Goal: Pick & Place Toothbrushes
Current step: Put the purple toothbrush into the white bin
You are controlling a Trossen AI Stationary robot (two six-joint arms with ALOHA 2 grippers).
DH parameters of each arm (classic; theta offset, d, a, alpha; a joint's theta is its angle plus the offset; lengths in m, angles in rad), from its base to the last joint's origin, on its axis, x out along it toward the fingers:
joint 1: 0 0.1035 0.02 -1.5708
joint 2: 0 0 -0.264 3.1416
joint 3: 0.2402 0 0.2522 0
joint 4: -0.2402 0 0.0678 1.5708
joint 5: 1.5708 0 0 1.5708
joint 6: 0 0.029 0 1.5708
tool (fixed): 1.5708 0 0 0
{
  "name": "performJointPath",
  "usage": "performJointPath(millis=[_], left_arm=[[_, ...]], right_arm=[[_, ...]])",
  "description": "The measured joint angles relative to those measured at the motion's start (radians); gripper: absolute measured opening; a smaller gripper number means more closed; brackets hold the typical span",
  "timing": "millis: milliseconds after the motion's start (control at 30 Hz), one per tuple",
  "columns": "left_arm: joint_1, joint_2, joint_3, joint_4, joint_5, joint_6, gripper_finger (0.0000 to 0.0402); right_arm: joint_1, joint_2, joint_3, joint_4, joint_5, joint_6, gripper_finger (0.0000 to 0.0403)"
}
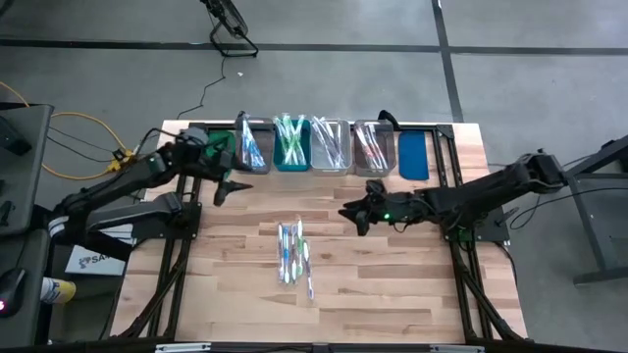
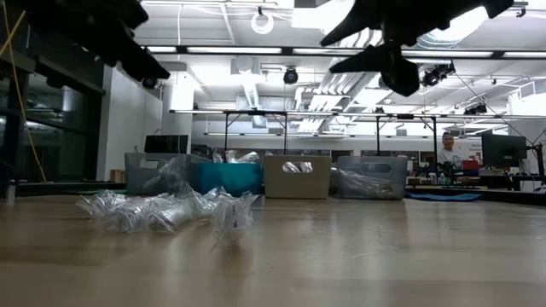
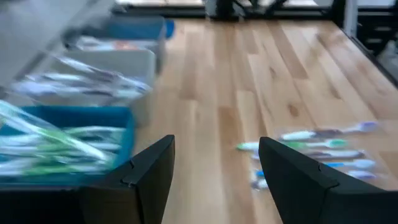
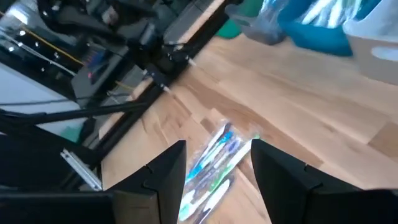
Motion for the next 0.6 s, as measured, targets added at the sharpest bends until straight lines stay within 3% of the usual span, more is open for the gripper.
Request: performJointPath(millis=[267, 400, 600], left_arm=[[-0.187, 0.104, 0.0, 0.002, -0.034, -0.072, 0.0228], [-0.322, 0.131, 0.0, 0.008, -0.167, -0.139, 0.0228], [-0.505, 0.209, 0.001, 0.057, -0.375, -0.384, 0.0228]], right_arm=[[-0.01, -0.156, -0.05, -0.202, 0.002, -0.024, 0.0174], [-0.017, -0.264, -0.089, -0.288, 0.001, -0.059, 0.0174], [-0.063, -0.444, -0.176, -0.354, -0.002, -0.087, 0.0174]])
